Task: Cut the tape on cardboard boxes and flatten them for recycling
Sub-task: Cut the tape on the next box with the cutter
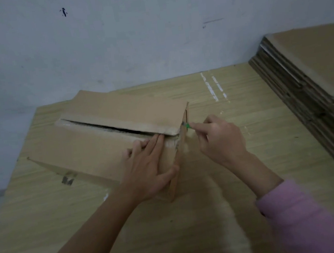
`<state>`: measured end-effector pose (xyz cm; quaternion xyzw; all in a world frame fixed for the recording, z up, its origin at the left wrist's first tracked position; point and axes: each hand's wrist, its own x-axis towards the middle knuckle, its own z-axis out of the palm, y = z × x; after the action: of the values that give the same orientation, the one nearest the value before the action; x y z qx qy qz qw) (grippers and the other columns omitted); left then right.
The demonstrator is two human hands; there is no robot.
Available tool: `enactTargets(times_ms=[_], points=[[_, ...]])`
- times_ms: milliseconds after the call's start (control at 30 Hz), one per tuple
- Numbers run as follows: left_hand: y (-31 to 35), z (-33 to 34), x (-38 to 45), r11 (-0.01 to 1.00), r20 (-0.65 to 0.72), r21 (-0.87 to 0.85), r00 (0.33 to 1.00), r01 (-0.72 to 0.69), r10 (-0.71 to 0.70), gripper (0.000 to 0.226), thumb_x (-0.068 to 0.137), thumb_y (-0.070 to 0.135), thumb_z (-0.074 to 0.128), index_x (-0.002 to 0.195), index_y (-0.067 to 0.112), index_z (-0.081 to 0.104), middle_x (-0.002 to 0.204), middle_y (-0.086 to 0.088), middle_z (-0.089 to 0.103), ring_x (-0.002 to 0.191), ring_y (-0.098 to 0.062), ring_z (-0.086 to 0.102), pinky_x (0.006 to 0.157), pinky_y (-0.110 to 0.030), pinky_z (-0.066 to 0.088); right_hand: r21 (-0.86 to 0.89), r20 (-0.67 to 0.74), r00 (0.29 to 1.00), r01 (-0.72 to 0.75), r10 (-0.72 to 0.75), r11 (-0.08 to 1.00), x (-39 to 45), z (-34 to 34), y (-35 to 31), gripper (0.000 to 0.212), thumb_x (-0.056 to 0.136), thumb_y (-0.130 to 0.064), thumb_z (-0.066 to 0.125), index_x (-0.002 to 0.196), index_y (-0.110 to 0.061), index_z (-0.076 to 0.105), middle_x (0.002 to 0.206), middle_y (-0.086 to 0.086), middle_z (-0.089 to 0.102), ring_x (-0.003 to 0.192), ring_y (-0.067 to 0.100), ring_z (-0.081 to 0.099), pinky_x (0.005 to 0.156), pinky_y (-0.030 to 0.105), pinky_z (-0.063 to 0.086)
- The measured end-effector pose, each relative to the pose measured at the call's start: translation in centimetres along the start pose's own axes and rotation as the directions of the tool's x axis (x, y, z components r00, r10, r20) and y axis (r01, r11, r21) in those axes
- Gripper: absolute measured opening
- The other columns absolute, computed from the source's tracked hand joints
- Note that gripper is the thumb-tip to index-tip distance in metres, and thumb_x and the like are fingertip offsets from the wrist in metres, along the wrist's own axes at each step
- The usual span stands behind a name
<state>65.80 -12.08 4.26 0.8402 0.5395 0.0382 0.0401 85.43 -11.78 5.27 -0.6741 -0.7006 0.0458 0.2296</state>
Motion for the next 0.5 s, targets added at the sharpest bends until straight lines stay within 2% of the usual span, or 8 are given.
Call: enactTargets(times_ms=[67, 100, 133, 200, 300, 400, 500], points=[[-0.1, 0.1, 0.3, 0.996, -0.128, -0.087, 0.992, -0.031, 0.020, 0.091, 0.065, 0.071, 0.034, 0.136, 0.016, 0.048, 0.138, -0.001, 0.050, 0.102, -0.029, 0.048, 0.081, -0.038, 0.029, 0.094, -0.065, 0.998, -0.012, 0.018, 0.995, -1.6, 0.0, -0.2, 0.030, 0.080, -0.017, 0.058, 0.104, -0.027, 0.073, 0.070, 0.006, 0.062, 0.056, 0.033, 0.061, 0.050, 0.031, 0.044], [-0.2, 0.2, 0.5, 0.990, -0.182, -0.137, 0.983, -0.043, 0.018, 0.088, 0.062, 0.069, 0.041, 0.130, 0.015, 0.054, 0.131, -0.001, 0.056, 0.098, -0.028, 0.048, 0.079, -0.037, 0.029, 0.142, -0.060, 0.997, -0.043, 0.052, 0.989, -2.3, 0.0, -0.2, 0.031, 0.082, -0.016, 0.056, 0.105, -0.028, 0.073, 0.072, 0.006, 0.065, 0.060, 0.032, 0.063, 0.054, 0.034, 0.050], [-0.2, 0.2, 0.6, 0.981, -0.198, -0.186, 0.980, -0.048, 0.010, 0.087, 0.058, 0.068, 0.045, 0.128, 0.016, 0.056, 0.129, 0.000, 0.056, 0.100, -0.025, 0.044, 0.080, -0.034, 0.027, 0.202, -0.031, 0.994, -0.094, 0.102, 0.975, -2.9, 0.0, -0.3, 0.030, 0.085, -0.014, 0.056, 0.108, -0.027, 0.072, 0.080, 0.005, 0.070, 0.069, 0.030, 0.066, 0.062, 0.037, 0.054], [-0.1, 0.1, 0.8, 0.966, -0.207, -0.255, 0.978, -0.052, -0.002, 0.088, 0.053, 0.067, 0.048, 0.128, 0.020, 0.054, 0.128, 0.003, 0.054, 0.105, -0.017, 0.033, 0.081, -0.027, 0.019, 0.314, -0.001, 0.982, -0.178, 0.188, 0.933, -3.8, -0.4, -0.3, 0.028, 0.087, -0.010, 0.057, 0.108, -0.022, 0.072, 0.095, 0.002, 0.074, 0.084, 0.022, 0.069, 0.074, 0.034, 0.054], [-0.1, -0.2, 0.9, 0.949, -0.221, -0.308, 0.975, -0.058, -0.012, 0.088, 0.051, 0.067, 0.048, 0.126, 0.023, 0.053, 0.126, 0.007, 0.052, 0.102, -0.010, 0.027, 0.079, -0.023, 0.015, 0.367, 0.013, 0.981, -0.186, 0.195, 0.911, -4.1, -0.8, -0.6, 0.026, 0.088, -0.007, 0.058, 0.107, -0.018, 0.073, 0.094, -0.002, 0.074, 0.081, 0.015, 0.068, 0.072, 0.031, 0.053], [-0.2, -0.2, 0.8, 0.930, -0.210, -0.365, 0.977, -0.046, -0.034, 0.087, 0.051, 0.068, 0.050, 0.126, 0.025, 0.052, 0.126, 0.009, 0.050, 0.100, -0.004, 0.021, 0.086, -0.029, 0.024, 0.361, 0.043, 0.985, -0.172, 0.168, 0.917, -3.5, -0.8, -0.5, 0.026, 0.087, -0.007, 0.058, 0.105, -0.018, 0.073, 0.092, -0.003, 0.074, 0.081, 0.016, 0.068, 0.073, 0.033, 0.054], [-0.2, -0.2, 0.6, 0.926, -0.206, -0.376, 0.978, -0.042, -0.040, 0.086, 0.052, 0.068, 0.050, 0.126, 0.025, 0.051, 0.127, 0.009, 0.049, 0.102, -0.006, 0.024, 0.088, -0.033, 0.029, 0.307, 0.072, 0.990, -0.141, 0.125, 0.941, -2.7, -0.8, -0.2, 0.027, 0.086, -0.007, 0.058, 0.105, -0.020, 0.074, 0.092, -0.002, 0.075, 0.081, 0.016, 0.068, 0.072, 0.029, 0.053]])
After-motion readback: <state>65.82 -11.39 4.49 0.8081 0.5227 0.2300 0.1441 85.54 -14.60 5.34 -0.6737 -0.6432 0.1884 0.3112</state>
